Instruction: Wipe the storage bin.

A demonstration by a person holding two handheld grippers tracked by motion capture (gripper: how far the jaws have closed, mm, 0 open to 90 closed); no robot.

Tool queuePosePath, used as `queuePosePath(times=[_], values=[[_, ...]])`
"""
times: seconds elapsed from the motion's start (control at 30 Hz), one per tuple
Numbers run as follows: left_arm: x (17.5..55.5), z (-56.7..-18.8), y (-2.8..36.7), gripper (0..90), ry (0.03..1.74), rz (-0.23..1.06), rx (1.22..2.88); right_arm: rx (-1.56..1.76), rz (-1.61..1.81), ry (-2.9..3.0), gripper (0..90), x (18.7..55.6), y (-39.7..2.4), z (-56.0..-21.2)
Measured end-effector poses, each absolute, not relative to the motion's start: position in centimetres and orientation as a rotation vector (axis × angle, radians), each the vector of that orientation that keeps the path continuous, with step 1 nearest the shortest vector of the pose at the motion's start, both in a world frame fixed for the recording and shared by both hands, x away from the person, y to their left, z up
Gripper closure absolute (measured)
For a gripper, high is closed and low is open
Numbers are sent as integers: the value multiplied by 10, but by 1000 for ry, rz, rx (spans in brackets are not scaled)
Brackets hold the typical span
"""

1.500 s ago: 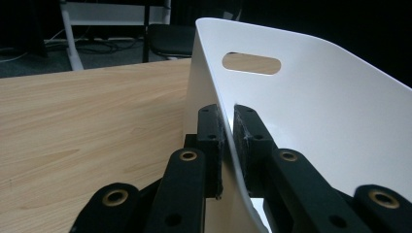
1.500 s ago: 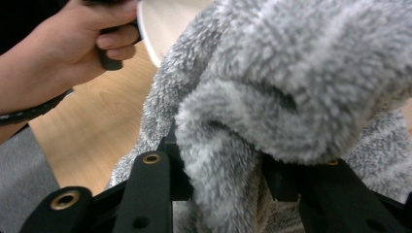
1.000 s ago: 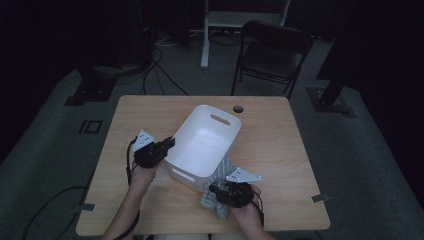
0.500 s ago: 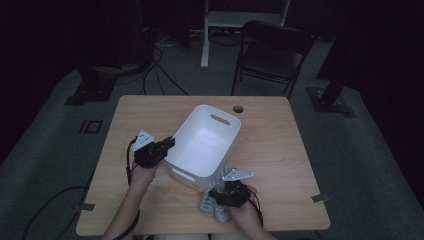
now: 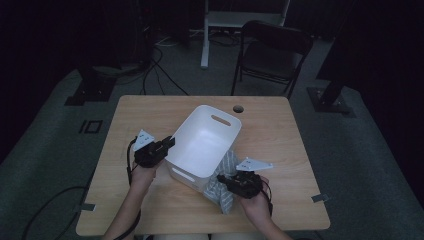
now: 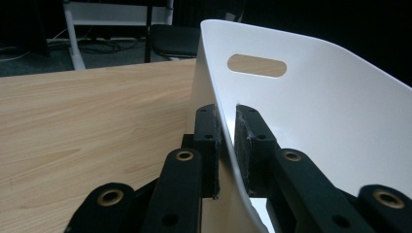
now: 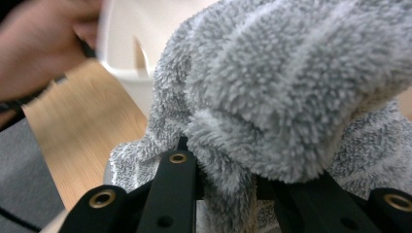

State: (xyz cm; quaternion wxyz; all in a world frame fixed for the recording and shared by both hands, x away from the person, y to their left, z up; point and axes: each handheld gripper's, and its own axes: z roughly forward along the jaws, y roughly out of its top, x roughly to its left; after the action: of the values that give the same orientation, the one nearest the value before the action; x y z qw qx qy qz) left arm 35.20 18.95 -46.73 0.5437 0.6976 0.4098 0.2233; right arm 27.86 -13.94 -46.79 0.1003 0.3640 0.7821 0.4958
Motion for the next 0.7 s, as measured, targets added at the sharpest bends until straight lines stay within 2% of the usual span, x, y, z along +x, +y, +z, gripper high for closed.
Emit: queuePosePath(times=[0.13, 0.7], values=[[352, -467, 190, 819, 968, 528, 1667, 1047, 1496, 2269, 763, 279, -139, -456], [352, -466, 189, 814, 956, 513, 1675, 1157, 1367, 2253, 767, 299, -138, -486]])
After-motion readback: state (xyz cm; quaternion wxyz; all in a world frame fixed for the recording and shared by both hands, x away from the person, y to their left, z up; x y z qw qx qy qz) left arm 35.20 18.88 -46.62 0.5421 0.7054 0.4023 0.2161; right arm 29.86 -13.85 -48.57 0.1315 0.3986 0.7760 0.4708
